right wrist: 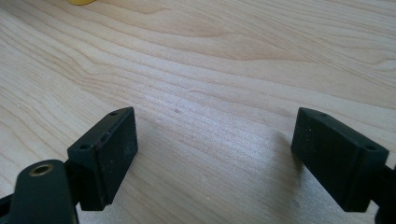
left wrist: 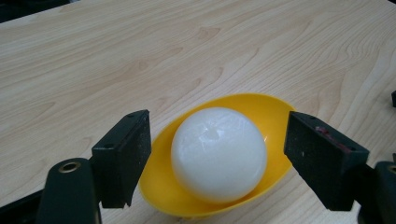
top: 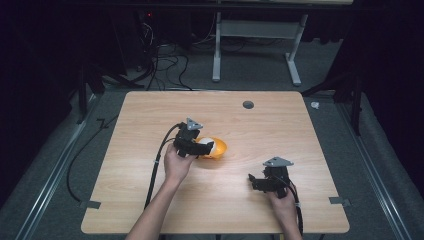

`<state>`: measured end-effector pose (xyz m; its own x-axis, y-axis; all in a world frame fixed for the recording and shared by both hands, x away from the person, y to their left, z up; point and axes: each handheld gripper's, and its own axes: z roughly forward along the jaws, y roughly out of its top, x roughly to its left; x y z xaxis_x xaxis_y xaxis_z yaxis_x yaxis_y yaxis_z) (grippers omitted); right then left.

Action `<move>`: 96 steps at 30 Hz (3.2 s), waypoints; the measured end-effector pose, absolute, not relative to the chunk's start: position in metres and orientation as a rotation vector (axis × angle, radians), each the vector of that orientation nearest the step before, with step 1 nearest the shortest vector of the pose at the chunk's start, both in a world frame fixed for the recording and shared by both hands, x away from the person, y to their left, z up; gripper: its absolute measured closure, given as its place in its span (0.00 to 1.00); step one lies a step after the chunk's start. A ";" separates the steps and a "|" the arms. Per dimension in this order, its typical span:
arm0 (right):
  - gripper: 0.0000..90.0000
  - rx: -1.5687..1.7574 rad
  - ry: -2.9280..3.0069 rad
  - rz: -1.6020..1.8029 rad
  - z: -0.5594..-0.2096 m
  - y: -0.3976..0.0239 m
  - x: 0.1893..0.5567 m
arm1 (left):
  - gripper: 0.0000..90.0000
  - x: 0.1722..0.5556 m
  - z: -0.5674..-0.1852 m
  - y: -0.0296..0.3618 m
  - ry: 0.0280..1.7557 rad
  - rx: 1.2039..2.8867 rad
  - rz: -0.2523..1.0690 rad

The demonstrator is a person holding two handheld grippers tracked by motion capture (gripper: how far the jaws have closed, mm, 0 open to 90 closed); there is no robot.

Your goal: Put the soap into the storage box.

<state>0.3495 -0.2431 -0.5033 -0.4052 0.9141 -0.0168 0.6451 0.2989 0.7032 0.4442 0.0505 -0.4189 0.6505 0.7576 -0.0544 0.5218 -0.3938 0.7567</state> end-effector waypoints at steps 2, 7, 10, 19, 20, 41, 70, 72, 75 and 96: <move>0.17 1.392 2.156 0.873 -0.503 -0.243 0.349 | 0.26 0.443 -0.418 0.053 0.992 2.080 0.380; 0.17 1.392 2.156 0.873 -0.503 -0.243 0.349 | 0.27 0.439 -0.413 0.061 0.991 2.054 0.380; 0.17 1.392 2.156 0.873 -0.503 -0.243 0.349 | 0.27 0.437 -0.412 0.065 0.995 2.053 0.384; 0.17 1.391 2.156 0.873 -0.503 -0.243 0.350 | 0.26 0.430 -0.409 0.074 0.989 2.046 0.383; 0.17 1.392 2.156 0.873 -0.503 -0.243 0.349 | 0.26 0.429 -0.408 0.075 0.990 2.043 0.385; 0.17 1.390 2.155 0.874 -0.503 -0.243 0.349 | 0.25 0.414 -0.404 0.095 1.008 1.996 0.389; 0.17 1.391 2.155 0.874 -0.503 -0.243 0.350 | 0.26 0.389 -0.404 0.128 1.058 1.913 0.415; 0.17 1.391 2.155 0.875 -0.503 -0.243 0.350 | 0.26 0.389 -0.405 0.129 1.060 1.915 0.414; 0.17 1.391 2.155 0.875 -0.503 -0.243 0.349 | 0.26 0.385 -0.407 0.132 1.069 1.908 0.416; 0.17 1.391 2.155 0.875 -0.503 -0.243 0.349 | 0.26 0.369 -0.411 0.152 1.113 1.872 0.429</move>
<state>0.3493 -0.2430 -0.5035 -0.4056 0.9139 -0.0162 0.6441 0.2984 0.7044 0.3690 0.1517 -0.4111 0.5370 0.8322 -0.1377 0.5242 -0.2013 0.8275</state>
